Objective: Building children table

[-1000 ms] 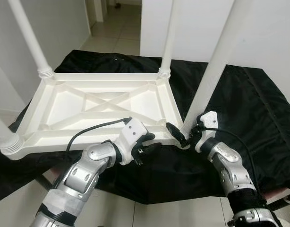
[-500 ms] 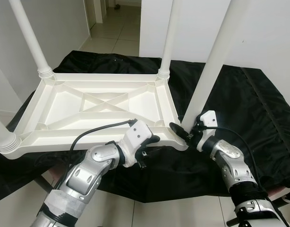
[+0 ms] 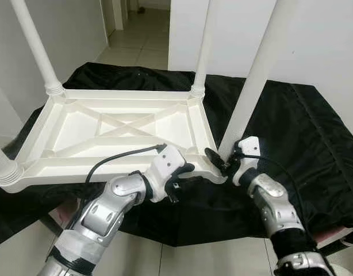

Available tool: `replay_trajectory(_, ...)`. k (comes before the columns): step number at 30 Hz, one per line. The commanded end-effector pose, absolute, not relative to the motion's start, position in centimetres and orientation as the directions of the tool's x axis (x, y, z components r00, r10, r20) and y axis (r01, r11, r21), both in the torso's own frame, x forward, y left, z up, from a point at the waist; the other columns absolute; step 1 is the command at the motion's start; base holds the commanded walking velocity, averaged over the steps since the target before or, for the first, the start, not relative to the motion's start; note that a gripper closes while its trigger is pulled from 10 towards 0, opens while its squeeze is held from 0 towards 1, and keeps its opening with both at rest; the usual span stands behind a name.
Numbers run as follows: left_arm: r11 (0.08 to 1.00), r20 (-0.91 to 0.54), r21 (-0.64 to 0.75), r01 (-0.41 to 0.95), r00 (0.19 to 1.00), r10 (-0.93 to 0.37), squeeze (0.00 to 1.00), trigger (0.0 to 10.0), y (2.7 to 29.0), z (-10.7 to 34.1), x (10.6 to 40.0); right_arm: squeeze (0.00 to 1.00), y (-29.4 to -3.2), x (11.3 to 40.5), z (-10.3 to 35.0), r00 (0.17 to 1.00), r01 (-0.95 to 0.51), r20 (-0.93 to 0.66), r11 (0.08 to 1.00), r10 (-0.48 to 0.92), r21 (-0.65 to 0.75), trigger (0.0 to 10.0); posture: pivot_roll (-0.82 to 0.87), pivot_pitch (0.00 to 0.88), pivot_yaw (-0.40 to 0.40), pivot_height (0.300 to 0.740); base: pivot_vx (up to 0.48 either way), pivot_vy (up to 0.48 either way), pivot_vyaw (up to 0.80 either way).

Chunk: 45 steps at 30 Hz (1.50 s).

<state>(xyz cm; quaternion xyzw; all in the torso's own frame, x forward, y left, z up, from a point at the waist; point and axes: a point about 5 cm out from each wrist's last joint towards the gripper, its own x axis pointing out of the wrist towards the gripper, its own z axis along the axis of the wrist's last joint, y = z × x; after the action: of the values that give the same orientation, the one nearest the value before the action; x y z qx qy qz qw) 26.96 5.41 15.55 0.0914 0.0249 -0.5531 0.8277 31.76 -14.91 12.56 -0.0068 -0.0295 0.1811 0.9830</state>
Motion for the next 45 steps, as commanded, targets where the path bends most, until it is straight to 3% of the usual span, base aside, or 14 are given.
replay_trajectory(1,0.362,-0.141,0.112,0.926,0.375,-0.916,0.00,10.0,5.5,15.6,26.8,0.00,-15.0,31.5,11.6,0.952,-0.307,0.002,0.952,0.307,-0.010,10.0,0.04,0.000,-0.032,0.740,0.000,0.000,0.00)
replay_trajectory(10,0.351,-0.141,0.111,0.930,0.365,-0.920,0.00,10.0,5.4,15.5,26.7,0.00,-13.3,29.9,11.6,0.997,-0.076,0.007,0.995,0.075,0.071,10.0,0.04,0.000,-0.032,0.740,0.000,0.000,0.00)
replay_trajectory(11,0.354,-0.141,0.109,0.929,0.367,-0.920,0.00,10.0,5.4,15.5,26.7,0.00,-12.3,29.2,11.3,0.999,0.035,-0.002,0.984,-0.035,0.174,10.0,0.04,0.000,-0.035,0.740,0.000,0.000,0.00)
replay_trajectory(14,0.355,-0.140,0.106,0.929,0.368,-0.919,0.00,10.0,5.4,15.5,26.7,0.00,-11.3,28.7,11.2,0.996,0.086,-0.024,0.960,-0.083,0.266,10.0,0.04,0.000,-0.036,0.740,0.000,0.000,0.00)
replay_trajectory(26,0.343,-0.141,0.105,0.933,0.356,-0.924,0.00,10.0,5.4,15.4,26.5,0.01,-11.3,28.9,12.1,0.999,0.036,0.015,0.975,-0.040,0.220,10.0,0.04,0.000,-0.037,0.740,0.000,0.000,0.00)
replay_trajectory(27,0.344,-0.140,0.105,0.933,0.356,-0.924,0.00,10.0,5.4,15.5,26.5,1.00,-11.3,28.9,12.3,0.999,0.033,0.022,0.976,-0.039,0.215,10.0,0.04,0.000,-0.039,0.740,0.000,0.000,0.00)
replay_trajectory(36,0.343,-0.136,0.101,0.934,0.355,-0.925,0.00,10.0,5.3,15.4,26.3,1.00,-11.8,28.9,12.8,0.998,0.006,0.062,0.981,-0.019,0.196,10.0,0.04,0.000,-0.048,0.740,0.000,0.000,0.00)
replay_trajectory(37,0.342,-0.138,0.101,0.934,0.353,-0.925,0.00,10.0,5.3,15.3,26.3,0.77,-12.0,28.9,12.7,0.998,-0.011,0.066,0.983,-0.001,0.182,10.0,0.04,0.000,-0.049,0.740,0.000,0.000,0.00)
replay_trajectory(38,0.341,-0.139,0.101,0.935,0.353,-0.925,0.00,10.0,5.3,15.3,26.3,0.00,-12.3,28.9,12.6,0.997,-0.039,0.065,0.984,0.028,0.173,10.0,0.04,0.000,-0.049,0.740,0.000,0.000,0.00)
replay_trajectory(45,0.338,-0.143,0.103,0.935,0.351,-0.925,0.00,10.0,5.4,15.3,26.3,0.00,-13.7,28.8,12.2,0.993,-0.109,0.065,0.987,0.101,0.117,10.0,0.04,0.000,-0.047,0.740,0.000,0.000,0.00)
